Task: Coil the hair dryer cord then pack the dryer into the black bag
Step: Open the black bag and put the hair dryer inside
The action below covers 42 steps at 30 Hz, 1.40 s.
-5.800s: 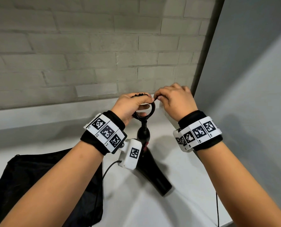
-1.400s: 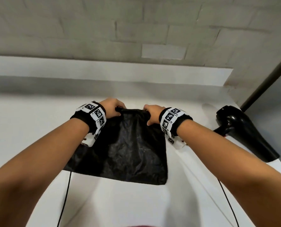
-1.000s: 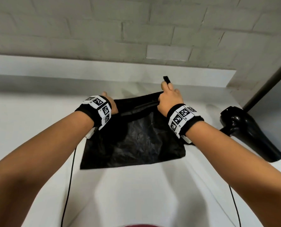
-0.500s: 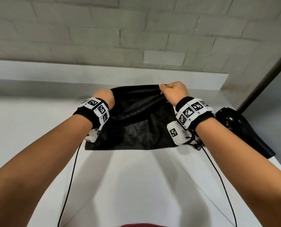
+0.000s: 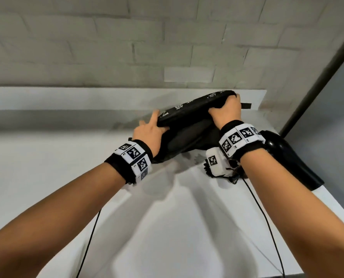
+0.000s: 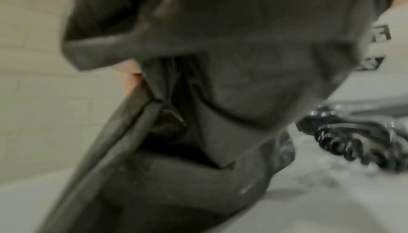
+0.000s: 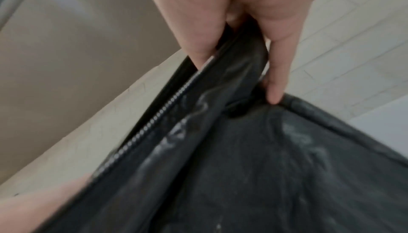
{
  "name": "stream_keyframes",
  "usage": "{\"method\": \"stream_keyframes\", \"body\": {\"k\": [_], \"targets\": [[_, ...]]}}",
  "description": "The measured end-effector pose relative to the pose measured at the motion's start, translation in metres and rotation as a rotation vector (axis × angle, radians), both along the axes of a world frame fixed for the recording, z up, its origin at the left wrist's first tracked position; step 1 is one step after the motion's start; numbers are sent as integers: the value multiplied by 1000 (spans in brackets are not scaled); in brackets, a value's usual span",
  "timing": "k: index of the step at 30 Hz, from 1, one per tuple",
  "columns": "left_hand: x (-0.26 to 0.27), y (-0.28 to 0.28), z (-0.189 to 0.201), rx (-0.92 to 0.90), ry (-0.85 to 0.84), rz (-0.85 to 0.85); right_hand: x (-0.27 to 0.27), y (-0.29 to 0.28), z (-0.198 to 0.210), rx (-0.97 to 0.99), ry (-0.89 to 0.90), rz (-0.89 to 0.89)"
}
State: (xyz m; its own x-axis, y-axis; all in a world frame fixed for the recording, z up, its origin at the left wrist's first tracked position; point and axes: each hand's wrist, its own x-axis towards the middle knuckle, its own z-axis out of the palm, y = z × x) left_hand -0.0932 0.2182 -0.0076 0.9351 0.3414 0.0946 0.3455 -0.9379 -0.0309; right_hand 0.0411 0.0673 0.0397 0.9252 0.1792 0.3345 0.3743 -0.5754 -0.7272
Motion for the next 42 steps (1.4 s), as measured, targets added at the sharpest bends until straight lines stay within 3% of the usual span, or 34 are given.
{"method": "stream_keyframes", "body": {"k": [3, 8, 12, 18, 21, 25, 32, 37, 40, 42], "targets": [[15, 2, -1, -176, 82, 33, 10, -13, -8, 13, 0, 27], [37, 12, 20, -406, -139, 196, 10, -43, -15, -158, 91, 272], [46, -2, 27, -302, -75, 225, 13, -61, -20, -328, 41, 287], [48, -49, 7, -20, 101, 73, 36, -73, -16, -475, -50, -20], [48, -53, -7, -52, 184, -28, 46, -77, -20, -639, -22, -39], [54, -47, 2, -259, 216, -87, 57, -81, -28, -715, 24, 21], [66, -33, 28, -392, 120, 27, 68, -93, -36, -608, 124, 143], [71, -45, 28, -490, 86, 162, 65, -111, -30, -334, 292, 324], [76, -45, 26, -521, 58, 230, 57, -122, -25, -177, 182, 258], [79, -46, 25, -532, 46, 260, 47, -128, -25, -175, 61, 150]]}}
